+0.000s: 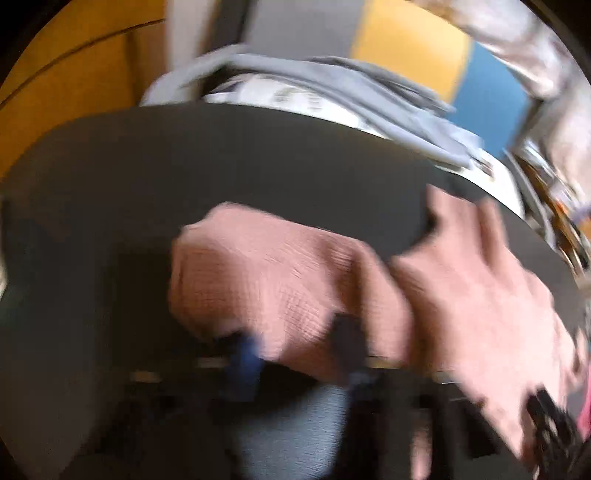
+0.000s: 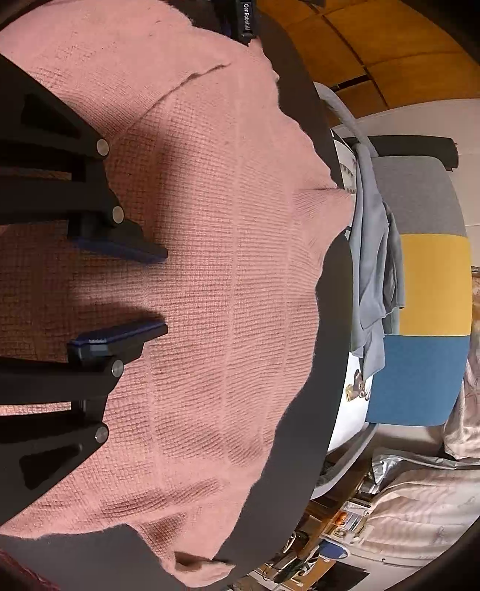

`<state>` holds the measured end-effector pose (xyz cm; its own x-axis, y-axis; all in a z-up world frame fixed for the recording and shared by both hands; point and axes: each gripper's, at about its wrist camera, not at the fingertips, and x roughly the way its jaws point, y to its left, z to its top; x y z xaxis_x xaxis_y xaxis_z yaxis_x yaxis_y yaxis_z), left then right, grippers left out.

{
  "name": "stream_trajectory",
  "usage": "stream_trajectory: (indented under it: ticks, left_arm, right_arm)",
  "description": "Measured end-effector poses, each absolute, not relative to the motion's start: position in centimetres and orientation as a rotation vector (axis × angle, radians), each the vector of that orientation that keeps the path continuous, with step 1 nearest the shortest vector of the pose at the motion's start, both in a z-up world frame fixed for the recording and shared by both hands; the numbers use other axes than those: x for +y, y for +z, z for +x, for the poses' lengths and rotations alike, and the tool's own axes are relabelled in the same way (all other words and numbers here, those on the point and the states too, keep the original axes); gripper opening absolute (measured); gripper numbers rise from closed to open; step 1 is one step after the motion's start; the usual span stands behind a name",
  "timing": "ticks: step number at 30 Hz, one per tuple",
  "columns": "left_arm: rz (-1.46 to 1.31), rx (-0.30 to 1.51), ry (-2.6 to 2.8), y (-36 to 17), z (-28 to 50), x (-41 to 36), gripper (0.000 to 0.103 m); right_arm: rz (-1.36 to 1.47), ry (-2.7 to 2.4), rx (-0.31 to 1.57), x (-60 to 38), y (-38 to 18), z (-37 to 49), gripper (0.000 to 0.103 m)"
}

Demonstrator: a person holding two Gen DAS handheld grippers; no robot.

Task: Fold clothes

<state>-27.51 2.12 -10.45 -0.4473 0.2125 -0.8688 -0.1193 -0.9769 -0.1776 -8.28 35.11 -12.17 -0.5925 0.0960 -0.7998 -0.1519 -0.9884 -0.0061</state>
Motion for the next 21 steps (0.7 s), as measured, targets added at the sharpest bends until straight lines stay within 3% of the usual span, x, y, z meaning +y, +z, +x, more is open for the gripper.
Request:
stream_trajectory:
  ticks: [8, 21]
  left_arm:
    - [-1.401, -0.103, 2.534, -6.1, -27.4, 1.6, 0.012]
    - [-1.050, -0.114, 2.740, 8.8, -28.3, -4.0, 0.011]
  right_arm:
    - [-1.337, 2.691, 0.120, 35.5, -12.3, -8.1, 0.033]
    - [-1.426, 2.671, 0.123, 35.9, -12.1, -8.9, 0.033]
